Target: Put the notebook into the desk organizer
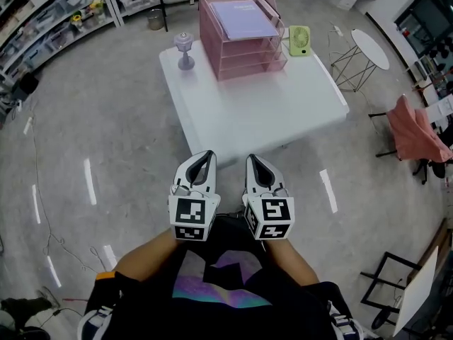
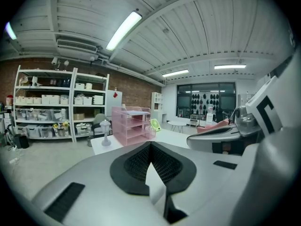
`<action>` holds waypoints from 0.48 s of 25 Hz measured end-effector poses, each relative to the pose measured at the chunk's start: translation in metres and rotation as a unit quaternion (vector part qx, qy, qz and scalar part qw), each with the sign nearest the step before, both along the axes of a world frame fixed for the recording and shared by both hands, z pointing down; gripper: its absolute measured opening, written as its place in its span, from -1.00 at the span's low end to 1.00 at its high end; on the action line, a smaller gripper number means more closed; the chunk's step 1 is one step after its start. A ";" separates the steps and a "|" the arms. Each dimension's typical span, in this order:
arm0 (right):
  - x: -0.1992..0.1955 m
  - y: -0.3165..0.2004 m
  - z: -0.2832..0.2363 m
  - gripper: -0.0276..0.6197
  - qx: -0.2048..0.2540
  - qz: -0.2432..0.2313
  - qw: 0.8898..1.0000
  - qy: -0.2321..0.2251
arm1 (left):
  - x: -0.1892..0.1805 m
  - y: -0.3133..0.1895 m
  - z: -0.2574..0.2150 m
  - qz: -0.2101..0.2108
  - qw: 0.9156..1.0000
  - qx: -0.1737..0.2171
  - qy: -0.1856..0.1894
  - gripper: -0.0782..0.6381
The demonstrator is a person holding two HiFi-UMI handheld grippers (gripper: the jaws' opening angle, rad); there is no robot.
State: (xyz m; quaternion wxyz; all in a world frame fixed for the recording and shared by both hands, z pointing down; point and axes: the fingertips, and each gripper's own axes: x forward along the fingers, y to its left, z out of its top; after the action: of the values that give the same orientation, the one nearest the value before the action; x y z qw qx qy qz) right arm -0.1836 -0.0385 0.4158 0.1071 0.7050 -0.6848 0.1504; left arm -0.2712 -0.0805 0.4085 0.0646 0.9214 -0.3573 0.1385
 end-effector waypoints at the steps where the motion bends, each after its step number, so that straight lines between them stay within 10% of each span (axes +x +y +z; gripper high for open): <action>1: -0.001 0.000 0.000 -0.87 0.000 -0.001 1.000 0.000 | -0.001 0.000 -0.001 -0.001 1.000 0.001 0.001 -0.76; 12: -0.007 0.000 0.000 -0.87 0.001 -0.007 1.000 -0.001 | -0.007 0.001 0.000 -0.007 1.000 0.002 0.002 -0.76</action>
State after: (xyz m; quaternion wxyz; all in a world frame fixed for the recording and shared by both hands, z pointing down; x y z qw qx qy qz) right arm -0.1902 -0.0385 0.4158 0.1065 0.7003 -0.6897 0.1501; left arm -0.2777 -0.0791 0.4084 0.0642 0.9192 -0.3644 0.1351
